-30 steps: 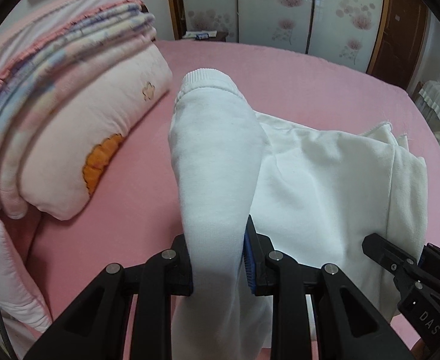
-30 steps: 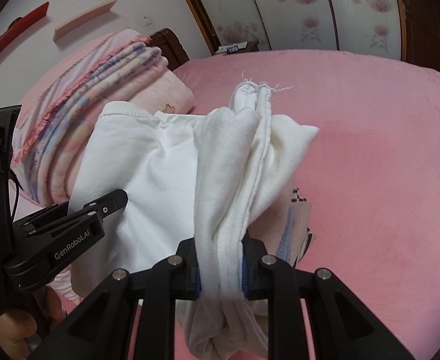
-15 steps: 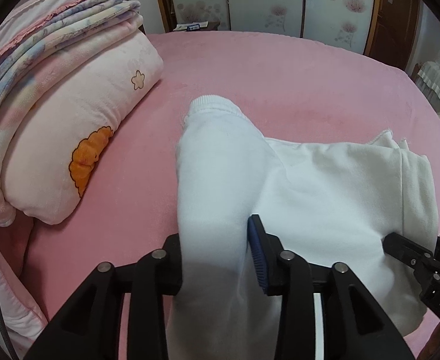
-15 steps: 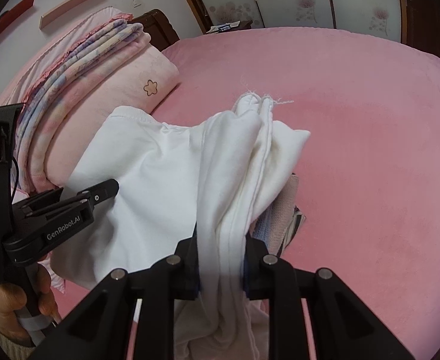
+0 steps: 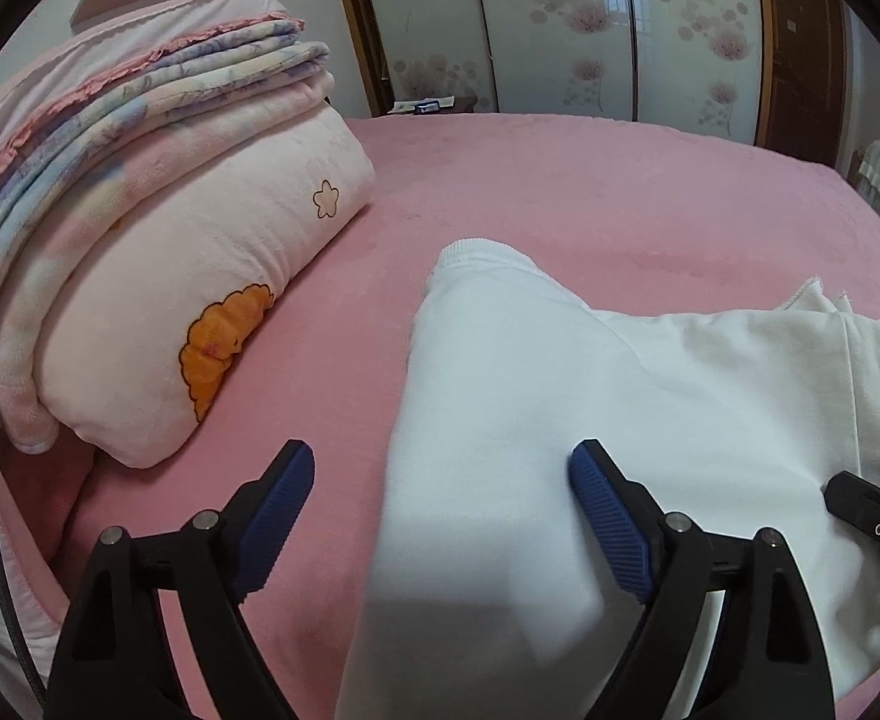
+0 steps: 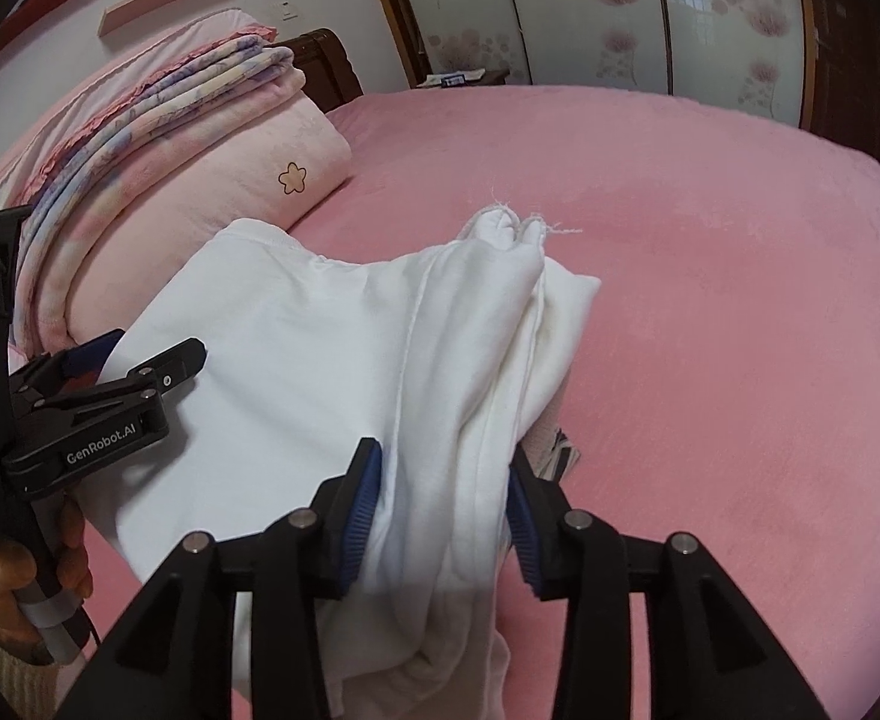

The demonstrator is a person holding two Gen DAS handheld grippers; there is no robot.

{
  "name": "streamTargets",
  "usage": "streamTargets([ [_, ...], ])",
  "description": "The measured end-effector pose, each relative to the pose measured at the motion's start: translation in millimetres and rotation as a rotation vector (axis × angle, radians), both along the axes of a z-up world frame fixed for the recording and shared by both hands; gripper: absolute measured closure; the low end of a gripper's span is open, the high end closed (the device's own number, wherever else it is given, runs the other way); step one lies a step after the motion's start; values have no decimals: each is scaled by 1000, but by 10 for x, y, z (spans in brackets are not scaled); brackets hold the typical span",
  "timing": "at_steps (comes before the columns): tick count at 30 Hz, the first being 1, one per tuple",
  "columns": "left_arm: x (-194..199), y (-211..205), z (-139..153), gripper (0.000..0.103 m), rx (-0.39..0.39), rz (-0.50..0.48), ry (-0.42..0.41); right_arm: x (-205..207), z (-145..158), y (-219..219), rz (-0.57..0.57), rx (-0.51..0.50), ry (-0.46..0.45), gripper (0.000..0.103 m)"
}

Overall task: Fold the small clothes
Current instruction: 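Lower the sweatshirt onto the clothes stack and open both tools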

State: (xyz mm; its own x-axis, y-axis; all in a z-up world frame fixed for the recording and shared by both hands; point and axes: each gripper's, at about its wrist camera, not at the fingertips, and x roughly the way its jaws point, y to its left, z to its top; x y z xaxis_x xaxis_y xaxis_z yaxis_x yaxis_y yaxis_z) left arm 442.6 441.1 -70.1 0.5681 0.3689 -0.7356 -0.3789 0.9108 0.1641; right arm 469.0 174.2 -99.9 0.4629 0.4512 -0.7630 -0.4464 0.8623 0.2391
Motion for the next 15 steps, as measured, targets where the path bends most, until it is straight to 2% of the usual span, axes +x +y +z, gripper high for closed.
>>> streamTargets([
  [4, -52, 60, -86, 10, -26, 20, -41, 14, -81, -31, -23, -7, -26, 45],
  [8, -70, 99, -152, 3, -33, 40, -70, 12, -133, -72, -28, 8, -51, 38],
  [15, -108, 72, -95, 1, 2, 59, -48, -95, -40, -127, -37, 16, -84, 36],
])
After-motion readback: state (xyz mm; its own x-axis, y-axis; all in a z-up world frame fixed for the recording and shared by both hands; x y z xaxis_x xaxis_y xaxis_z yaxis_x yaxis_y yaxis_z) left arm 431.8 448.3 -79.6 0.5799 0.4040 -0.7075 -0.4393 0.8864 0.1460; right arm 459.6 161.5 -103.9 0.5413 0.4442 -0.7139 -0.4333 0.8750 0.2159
